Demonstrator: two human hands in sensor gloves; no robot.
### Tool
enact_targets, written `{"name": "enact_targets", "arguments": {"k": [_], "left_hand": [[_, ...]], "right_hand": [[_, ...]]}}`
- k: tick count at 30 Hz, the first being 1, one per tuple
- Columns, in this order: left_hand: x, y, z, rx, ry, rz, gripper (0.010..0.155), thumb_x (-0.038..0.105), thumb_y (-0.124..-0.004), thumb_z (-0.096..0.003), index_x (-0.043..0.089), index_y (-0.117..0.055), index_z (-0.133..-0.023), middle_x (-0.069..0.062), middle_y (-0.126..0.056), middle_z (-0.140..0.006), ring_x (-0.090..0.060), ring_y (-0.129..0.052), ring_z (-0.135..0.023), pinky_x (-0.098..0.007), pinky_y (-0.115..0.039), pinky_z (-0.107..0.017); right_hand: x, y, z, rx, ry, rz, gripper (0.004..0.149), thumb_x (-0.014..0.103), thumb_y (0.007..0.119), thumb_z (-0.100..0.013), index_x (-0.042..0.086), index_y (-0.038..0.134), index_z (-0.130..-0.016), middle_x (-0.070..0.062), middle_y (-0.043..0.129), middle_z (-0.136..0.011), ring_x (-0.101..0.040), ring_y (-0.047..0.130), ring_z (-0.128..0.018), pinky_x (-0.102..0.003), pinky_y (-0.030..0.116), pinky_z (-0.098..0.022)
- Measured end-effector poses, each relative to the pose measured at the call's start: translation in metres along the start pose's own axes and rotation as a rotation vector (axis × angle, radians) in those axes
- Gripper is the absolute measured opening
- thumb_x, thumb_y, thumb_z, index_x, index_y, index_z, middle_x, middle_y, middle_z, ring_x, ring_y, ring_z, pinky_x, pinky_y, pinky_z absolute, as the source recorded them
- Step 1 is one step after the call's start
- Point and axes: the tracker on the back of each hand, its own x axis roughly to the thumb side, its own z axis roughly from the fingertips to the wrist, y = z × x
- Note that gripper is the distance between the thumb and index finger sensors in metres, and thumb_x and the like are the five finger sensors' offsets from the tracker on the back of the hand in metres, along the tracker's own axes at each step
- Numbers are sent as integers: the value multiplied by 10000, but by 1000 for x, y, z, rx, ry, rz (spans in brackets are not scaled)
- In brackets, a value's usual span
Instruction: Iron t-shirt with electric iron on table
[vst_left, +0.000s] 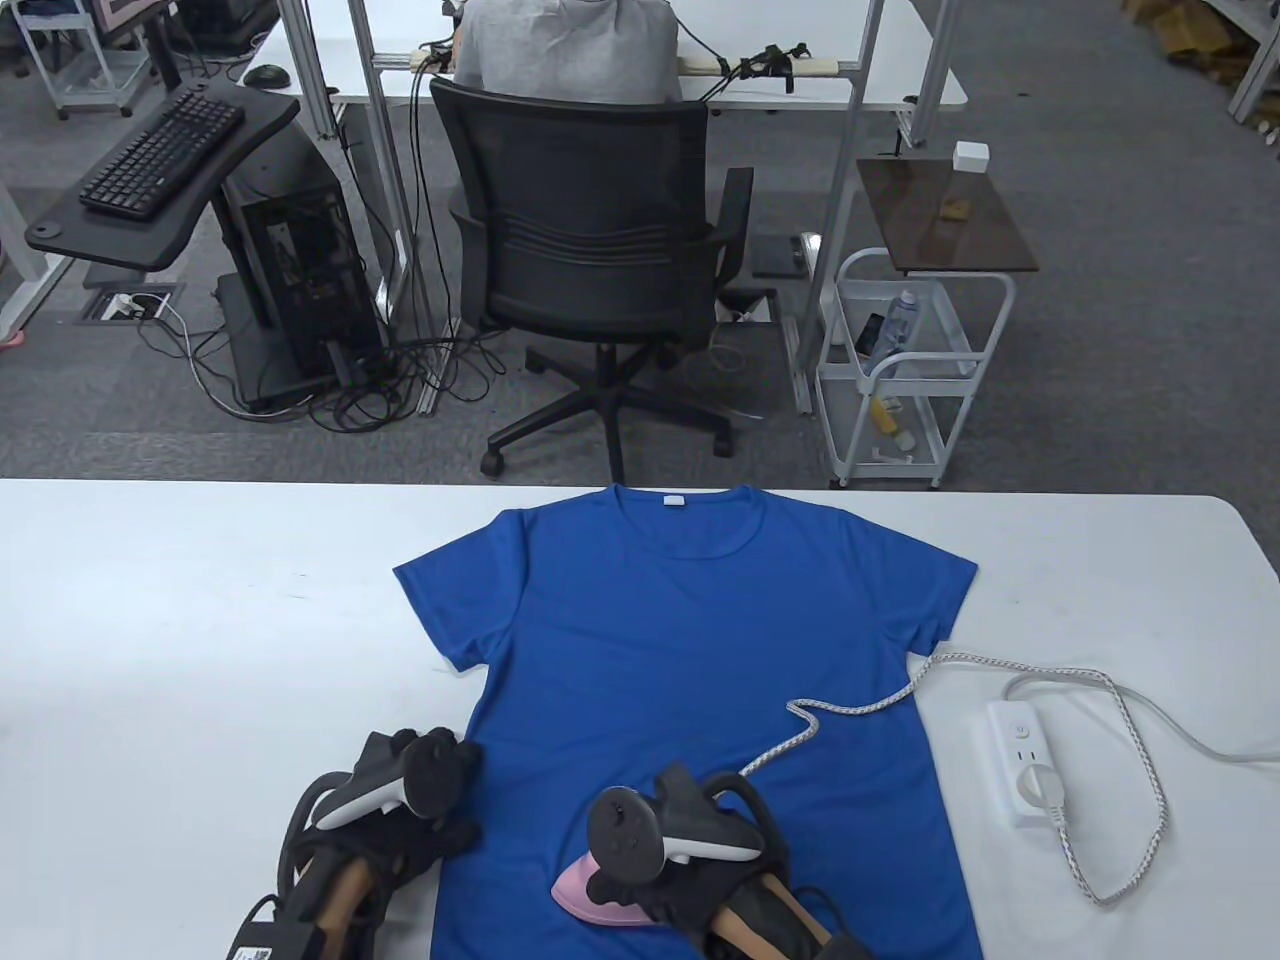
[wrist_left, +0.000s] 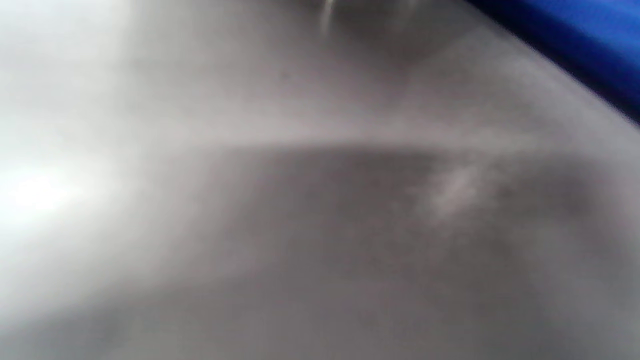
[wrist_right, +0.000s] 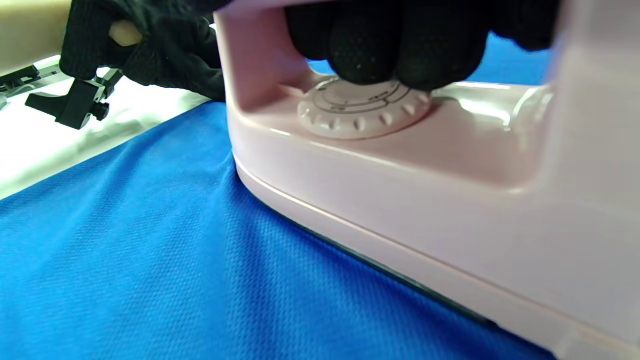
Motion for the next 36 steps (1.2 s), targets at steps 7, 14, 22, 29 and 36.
{"name": "enact_targets", "arguments": {"k": [7, 14, 22, 29, 36], "left_hand": [[-3, 1, 1, 13, 19, 0, 788, 577, -538, -440, 382, -122, -1080, 45, -64, -1153, -328, -109, -1093, -608, -257, -759], [-2, -1, 1, 12, 25, 17, 787, 567, -543, -438, 379, -121, -1076, 48, -56, -1148, -330, -92, -1088, -615, -240, -753], [-2, 0, 0, 4, 24, 19, 786, 567, -540, -440, 379, -114, -1073, 50, -50, -1146, -330, -82, -1085, -616, -233, -751], [-2, 0, 0, -1, 26, 14, 785, 565, -536, -442, 377, -107, -1072, 48, -45, -1144, -333, -79, -1084, -618, -233, -751], [-2, 0, 0, -7, 26, 16, 785, 568, -531, -443, 383, -98, -1069, 47, -36, -1141, -329, -68, -1081, -616, -223, -750]], "right_hand": [[-1, -1, 0, 5, 7, -12, 690, 472, 621, -408, 112, 683, -994, -145, 855, -799, -397, 902, -615, -568, 749, -498], [1, -3, -12, -64, 107, -25, 695, 476, 615, -414, 101, 688, -995, -147, 865, -787, -394, 910, -598, -566, 756, -485], [-7, -15, -49, -116, 257, -63, 695, 479, 609, -424, 93, 689, -996, -148, 869, -780, -391, 913, -586, -562, 759, -475], [-6, -14, -52, -167, 267, -40, 698, 475, 605, -426, 79, 690, -995, -152, 874, -771, -389, 918, -571, -561, 763, -467], [3, -12, -48, -131, 172, -24, 695, 471, 611, -420, 87, 688, -994, -154, 870, -777, -396, 914, -581, -567, 758, -475]]}}
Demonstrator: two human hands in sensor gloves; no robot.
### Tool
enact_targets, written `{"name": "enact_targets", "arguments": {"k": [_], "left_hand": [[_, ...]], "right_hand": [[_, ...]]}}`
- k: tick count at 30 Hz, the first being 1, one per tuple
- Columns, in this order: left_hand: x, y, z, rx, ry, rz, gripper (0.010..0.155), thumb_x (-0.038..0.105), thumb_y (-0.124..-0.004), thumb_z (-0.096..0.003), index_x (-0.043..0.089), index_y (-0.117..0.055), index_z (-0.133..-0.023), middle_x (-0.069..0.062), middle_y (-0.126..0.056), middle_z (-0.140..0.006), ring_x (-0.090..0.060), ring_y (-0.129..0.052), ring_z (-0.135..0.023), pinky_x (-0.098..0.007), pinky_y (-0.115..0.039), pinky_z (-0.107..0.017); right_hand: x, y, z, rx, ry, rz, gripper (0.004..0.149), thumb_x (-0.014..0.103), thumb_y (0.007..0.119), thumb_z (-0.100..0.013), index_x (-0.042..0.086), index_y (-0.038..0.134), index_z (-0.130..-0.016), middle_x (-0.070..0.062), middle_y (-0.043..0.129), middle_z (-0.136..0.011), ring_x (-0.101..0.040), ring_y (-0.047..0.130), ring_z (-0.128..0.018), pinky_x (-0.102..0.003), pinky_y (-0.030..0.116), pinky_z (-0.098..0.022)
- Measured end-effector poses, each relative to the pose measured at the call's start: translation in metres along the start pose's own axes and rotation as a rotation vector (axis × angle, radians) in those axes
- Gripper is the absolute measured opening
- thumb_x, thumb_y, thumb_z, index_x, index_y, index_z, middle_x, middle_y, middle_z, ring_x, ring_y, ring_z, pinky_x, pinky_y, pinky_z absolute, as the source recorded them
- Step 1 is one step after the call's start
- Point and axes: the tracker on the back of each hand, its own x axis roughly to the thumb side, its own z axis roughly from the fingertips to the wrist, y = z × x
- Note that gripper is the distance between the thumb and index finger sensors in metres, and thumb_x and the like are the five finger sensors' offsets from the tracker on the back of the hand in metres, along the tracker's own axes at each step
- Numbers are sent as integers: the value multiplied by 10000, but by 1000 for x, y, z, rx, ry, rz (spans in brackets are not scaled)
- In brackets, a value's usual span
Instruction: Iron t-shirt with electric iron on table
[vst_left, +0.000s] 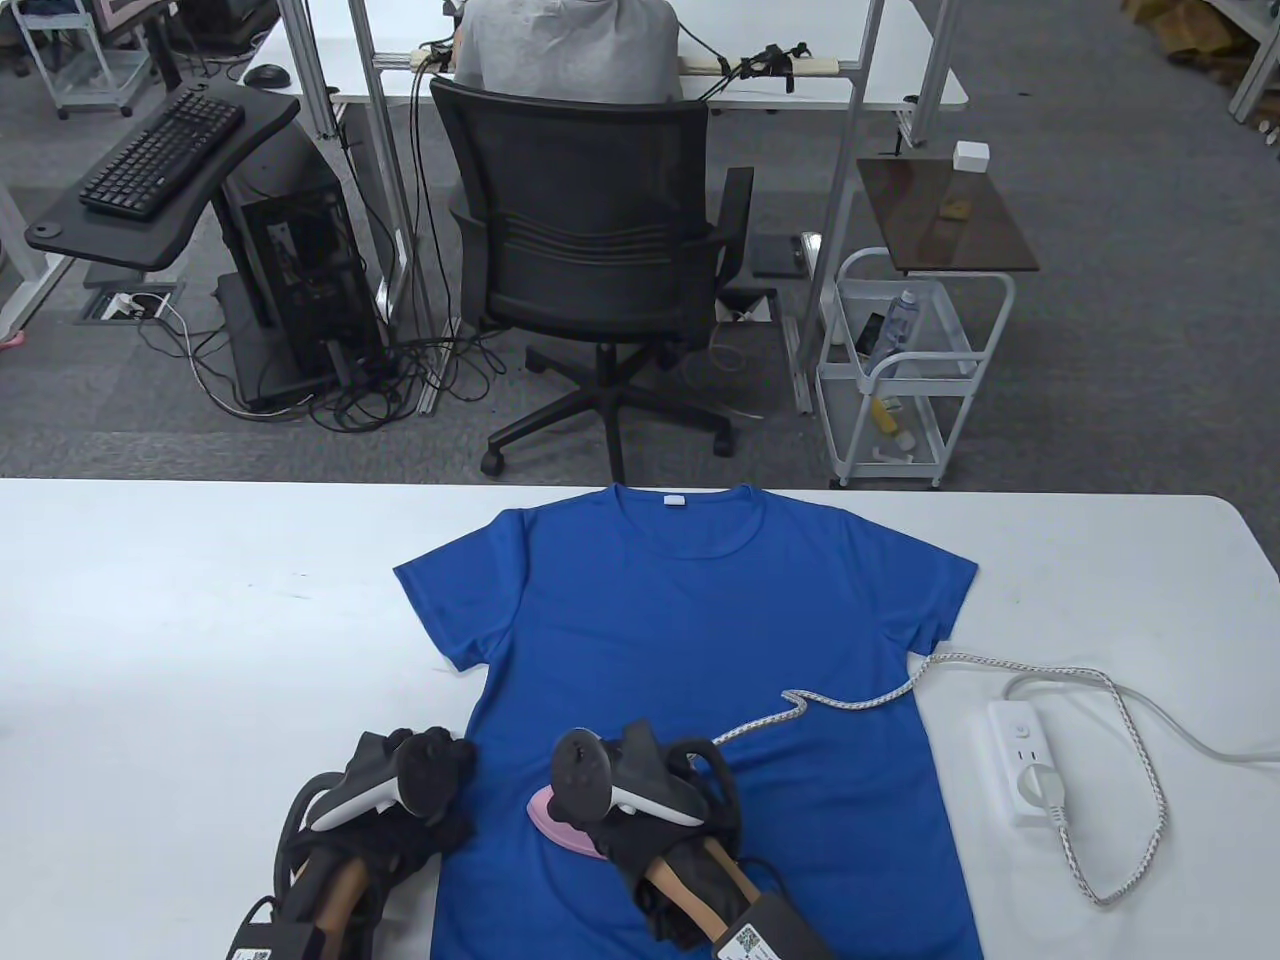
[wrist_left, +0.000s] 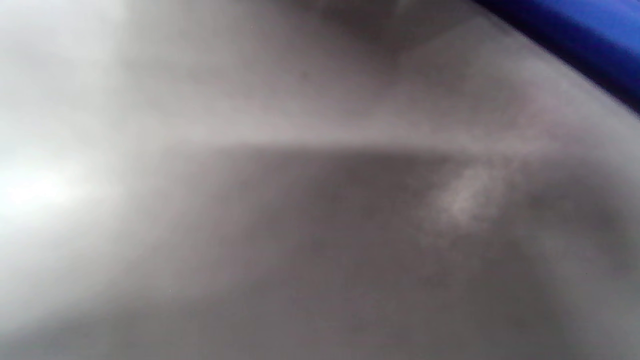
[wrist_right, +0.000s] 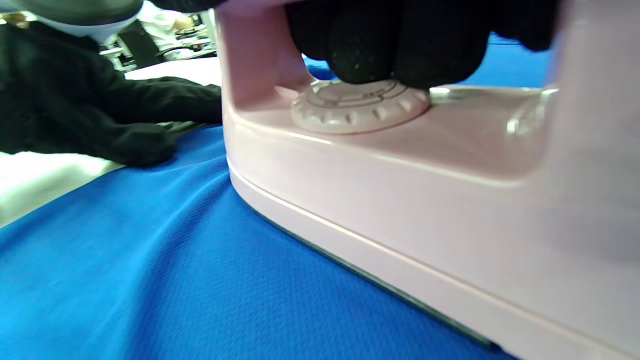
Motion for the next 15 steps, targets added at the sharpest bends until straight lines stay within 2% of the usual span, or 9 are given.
{"name": "enact_targets", "arguments": {"k": [10, 14, 15], "left_hand": [[0, 0, 0, -3, 0, -6, 782, 572, -518, -444, 384, -84, -1067, 48, -24, -1139, -328, -59, -1080, -618, -218, -748], [-1, -1, 0, -5, -5, 6, 781, 573, -517, -445, 387, -80, -1065, 42, -16, -1136, -322, -47, -1076, -616, -204, -745], [-1, -1, 0, -9, -4, 7, 781, 576, -516, -443, 392, -78, -1063, 86, -13, -1133, -317, -43, -1075, -614, -202, -746]], "right_hand": [[25, 5, 21, 116, -243, 35, 688, 474, 628, -409, 108, 693, -987, -142, 863, -790, -396, 907, -603, -568, 755, -490], [26, 5, 20, 129, -253, 31, 686, 477, 630, -408, 114, 693, -987, -140, 861, -792, -396, 906, -604, -565, 755, -492], [26, 5, 20, 134, -252, 24, 686, 478, 632, -409, 115, 694, -987, -141, 861, -792, -395, 905, -605, -565, 754, -492]]}}
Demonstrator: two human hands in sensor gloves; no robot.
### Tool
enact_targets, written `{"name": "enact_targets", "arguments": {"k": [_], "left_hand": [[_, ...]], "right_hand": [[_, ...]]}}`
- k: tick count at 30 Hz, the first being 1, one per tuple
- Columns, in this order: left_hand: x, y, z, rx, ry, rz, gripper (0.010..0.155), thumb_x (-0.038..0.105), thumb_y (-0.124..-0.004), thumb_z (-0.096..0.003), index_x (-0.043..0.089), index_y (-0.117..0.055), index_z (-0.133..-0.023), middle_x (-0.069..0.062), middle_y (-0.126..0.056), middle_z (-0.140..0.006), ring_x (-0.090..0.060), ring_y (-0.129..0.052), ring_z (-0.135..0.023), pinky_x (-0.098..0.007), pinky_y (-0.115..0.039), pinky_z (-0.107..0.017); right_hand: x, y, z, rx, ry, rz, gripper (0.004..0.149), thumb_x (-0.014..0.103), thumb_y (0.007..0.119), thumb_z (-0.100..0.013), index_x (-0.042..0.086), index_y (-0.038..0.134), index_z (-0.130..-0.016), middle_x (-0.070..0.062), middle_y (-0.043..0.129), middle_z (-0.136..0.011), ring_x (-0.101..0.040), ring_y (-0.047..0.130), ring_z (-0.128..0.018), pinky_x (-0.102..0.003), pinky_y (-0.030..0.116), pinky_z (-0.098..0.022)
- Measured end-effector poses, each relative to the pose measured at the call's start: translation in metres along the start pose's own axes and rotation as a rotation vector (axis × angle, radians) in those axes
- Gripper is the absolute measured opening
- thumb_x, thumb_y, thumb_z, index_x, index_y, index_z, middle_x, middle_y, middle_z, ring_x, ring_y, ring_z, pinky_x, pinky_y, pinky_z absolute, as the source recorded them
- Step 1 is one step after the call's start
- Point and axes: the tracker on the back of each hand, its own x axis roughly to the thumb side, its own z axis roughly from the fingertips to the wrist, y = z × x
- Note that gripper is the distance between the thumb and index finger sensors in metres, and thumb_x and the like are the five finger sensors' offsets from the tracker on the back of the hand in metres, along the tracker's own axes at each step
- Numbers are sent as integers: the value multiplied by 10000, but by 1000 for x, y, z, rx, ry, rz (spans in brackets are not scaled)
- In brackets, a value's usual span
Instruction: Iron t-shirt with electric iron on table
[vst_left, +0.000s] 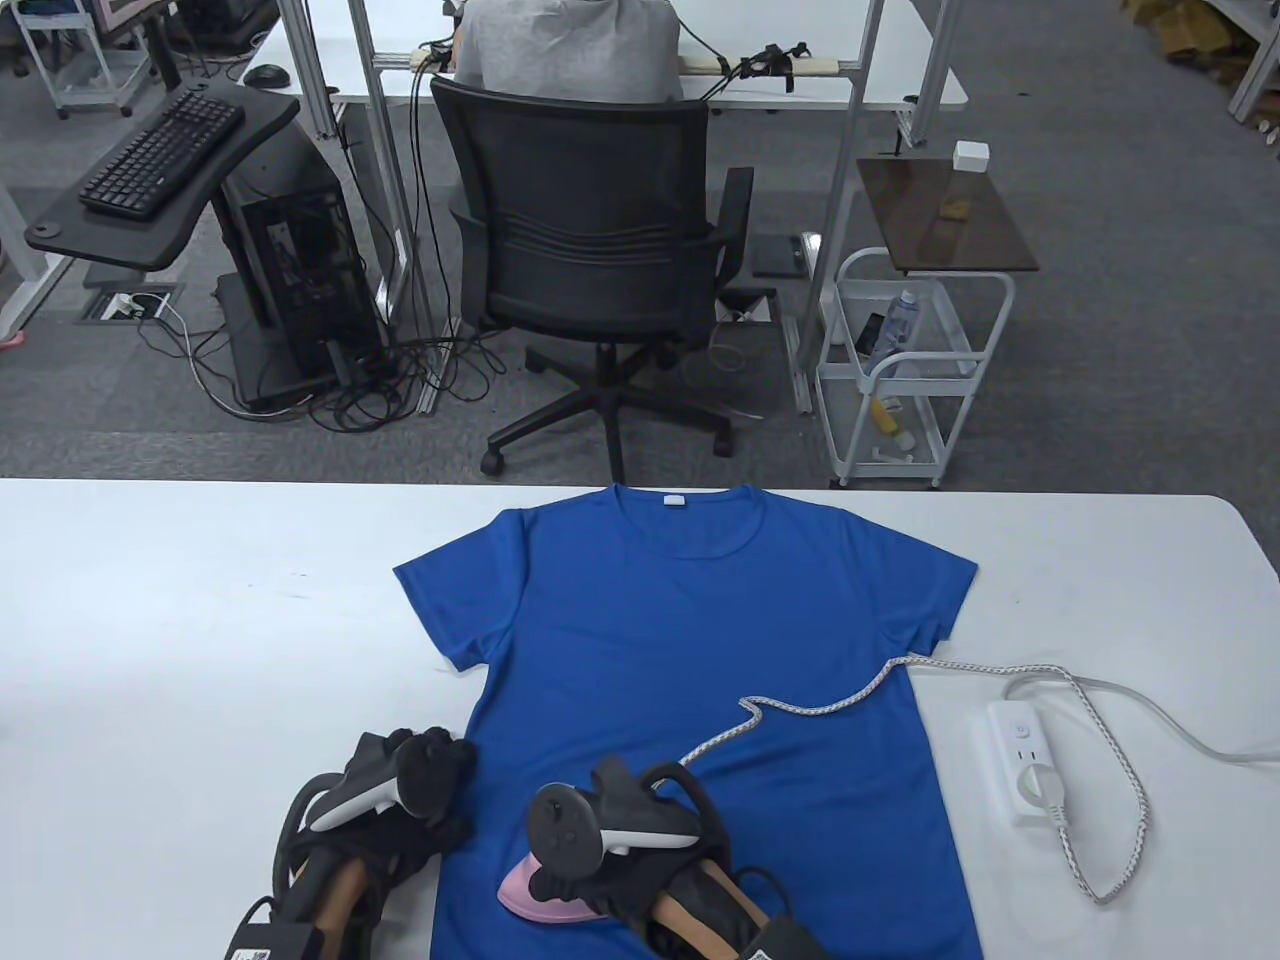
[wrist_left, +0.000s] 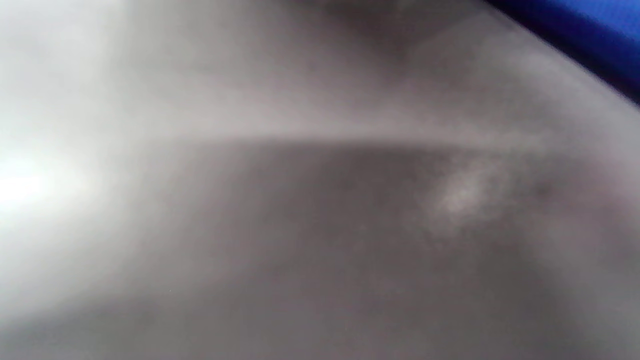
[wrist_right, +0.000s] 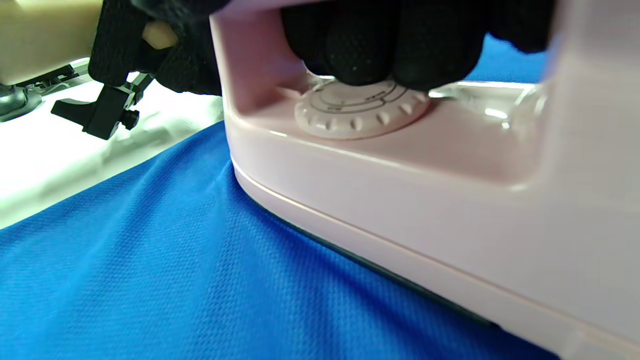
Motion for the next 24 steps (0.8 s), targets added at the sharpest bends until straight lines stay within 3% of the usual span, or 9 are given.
{"name": "enact_targets", "arguments": {"k": [8, 15, 24], "left_hand": [[0, 0, 0, 0, 1, 7, 781, 576, -515, -443, 393, -76, -1063, 88, -10, -1131, -313, -37, -1074, -612, -194, -745], [-1, -1, 0, 0, -1, 14, 777, 576, -513, -445, 398, -73, -1060, 89, -6, -1130, -309, -30, -1072, -611, -186, -743], [-1, -1, 1, 2, -1, 7, 774, 579, -504, -446, 398, -67, -1059, 90, -3, -1130, -309, -30, -1073, -612, -187, -743]], "right_hand": [[2, -2, -9, -48, 102, -11, 687, 484, 619, -422, 105, 695, -990, -139, 869, -781, -385, 916, -590, -557, 764, -480], [-3, -11, -41, -115, 259, -16, 690, 478, 606, -431, 90, 688, -995, -146, 873, -777, -391, 918, -583, -560, 766, -473], [-1, -11, -47, -162, 257, 13, 691, 477, 603, -431, 84, 687, -993, -146, 874, -768, -383, 921, -570, -557, 769, -466]]}}
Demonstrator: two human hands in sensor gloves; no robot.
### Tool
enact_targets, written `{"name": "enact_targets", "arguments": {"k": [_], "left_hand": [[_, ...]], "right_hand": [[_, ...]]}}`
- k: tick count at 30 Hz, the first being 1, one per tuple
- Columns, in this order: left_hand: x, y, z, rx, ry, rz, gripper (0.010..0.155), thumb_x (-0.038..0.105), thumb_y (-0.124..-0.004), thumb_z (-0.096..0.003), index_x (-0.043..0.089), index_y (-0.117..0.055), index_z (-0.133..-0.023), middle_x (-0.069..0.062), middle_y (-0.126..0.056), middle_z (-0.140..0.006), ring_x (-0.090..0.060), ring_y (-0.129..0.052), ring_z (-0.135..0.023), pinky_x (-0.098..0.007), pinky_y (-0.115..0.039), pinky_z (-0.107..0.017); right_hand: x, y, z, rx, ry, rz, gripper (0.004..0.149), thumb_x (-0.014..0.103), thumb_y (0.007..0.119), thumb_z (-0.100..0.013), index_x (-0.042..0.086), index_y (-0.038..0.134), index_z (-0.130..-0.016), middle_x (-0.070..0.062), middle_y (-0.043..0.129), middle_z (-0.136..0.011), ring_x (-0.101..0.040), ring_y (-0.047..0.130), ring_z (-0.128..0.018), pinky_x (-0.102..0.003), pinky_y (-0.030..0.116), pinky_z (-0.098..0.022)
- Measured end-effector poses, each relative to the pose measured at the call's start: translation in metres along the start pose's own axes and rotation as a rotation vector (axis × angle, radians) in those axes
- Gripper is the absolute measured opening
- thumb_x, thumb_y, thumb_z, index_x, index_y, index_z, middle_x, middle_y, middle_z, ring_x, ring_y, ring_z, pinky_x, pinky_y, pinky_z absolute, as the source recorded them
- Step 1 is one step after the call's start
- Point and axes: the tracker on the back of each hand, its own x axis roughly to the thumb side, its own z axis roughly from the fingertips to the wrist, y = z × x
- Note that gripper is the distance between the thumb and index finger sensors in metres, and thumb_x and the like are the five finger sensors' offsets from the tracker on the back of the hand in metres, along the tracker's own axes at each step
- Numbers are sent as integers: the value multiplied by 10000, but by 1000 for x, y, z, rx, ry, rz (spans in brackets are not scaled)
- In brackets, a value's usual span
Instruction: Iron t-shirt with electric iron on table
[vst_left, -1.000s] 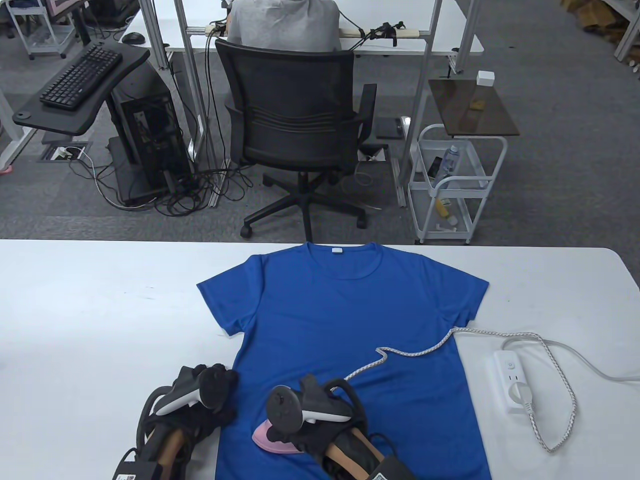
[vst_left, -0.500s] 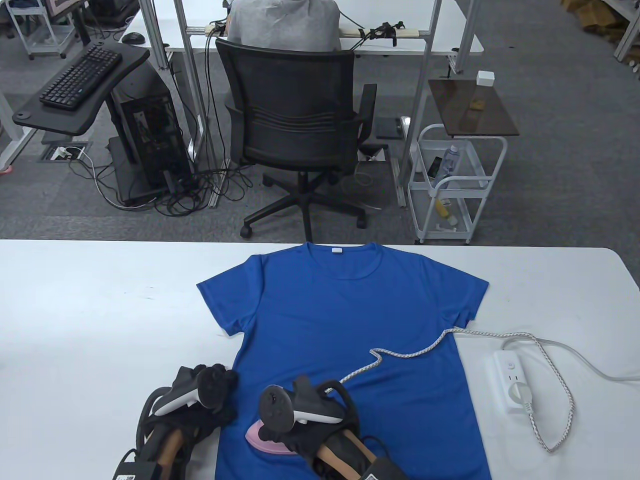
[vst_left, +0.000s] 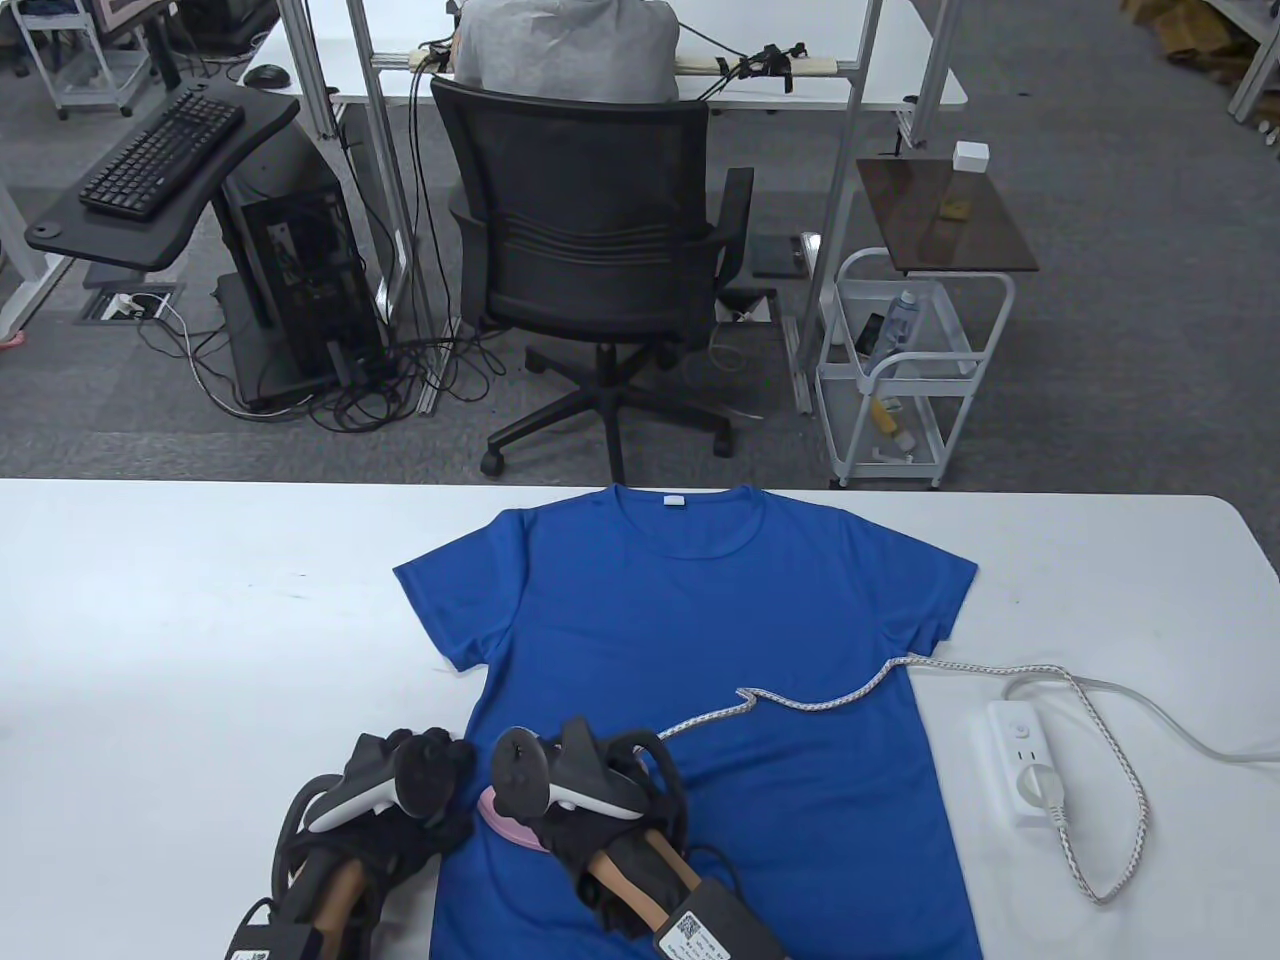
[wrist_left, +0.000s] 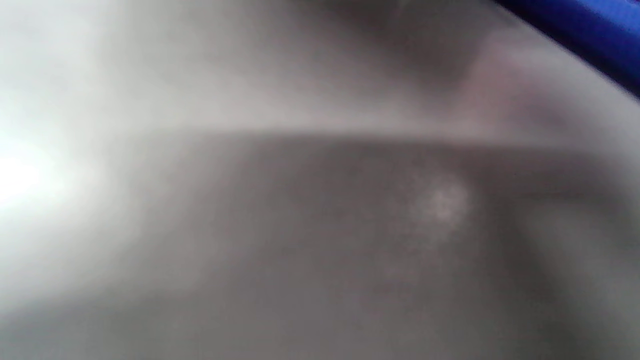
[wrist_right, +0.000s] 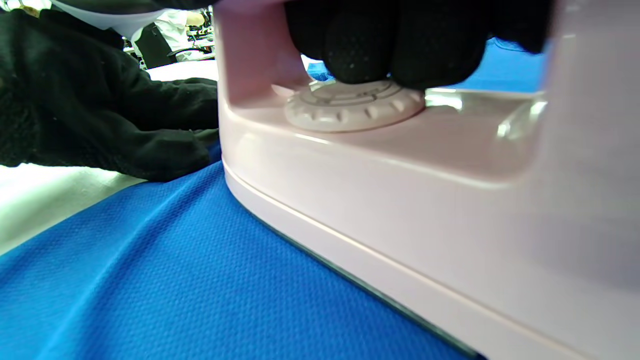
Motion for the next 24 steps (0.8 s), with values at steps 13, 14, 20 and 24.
{"name": "enact_targets", "arguments": {"k": [13, 14, 20, 24], "left_hand": [[-1, 0, 0, -7, -5, 7, 773, 573, -502, -446, 397, -62, -1058, 91, 4, -1126, -305, -16, -1068, -610, -175, -741], [-1, 0, 0, -7, -5, 8, 774, 574, -503, -446, 397, -64, -1058, 91, 3, -1126, -306, -17, -1068, -610, -176, -741], [-2, -1, -1, -3, -11, 17, 773, 575, -502, -449, 396, -63, -1060, 91, 3, -1126, -303, -13, -1067, -608, -170, -739], [-5, -1, 0, -4, -29, 59, 763, 571, -481, -441, 402, -76, -1064, 99, 2, -1128, -290, 1, -1061, -597, -147, -732]], "right_hand": [[23, 0, 19, 190, -223, 26, 684, 462, 631, -413, 105, 679, -995, -148, 848, -810, -408, 903, -633, -584, 746, -512], [26, 0, 20, 206, -244, 30, 684, 462, 634, -411, 111, 678, -996, -147, 847, -815, -408, 901, -642, -586, 744, -518], [35, 1, 26, 256, -332, 45, 687, 472, 650, -398, 135, 685, -996, -139, 843, -832, -404, 898, -661, -589, 735, -538], [33, 2, 24, 316, -358, 41, 707, 462, 642, -408, 106, 635, -1019, -151, 802, -858, -410, 864, -683, -599, 710, -554]]}}
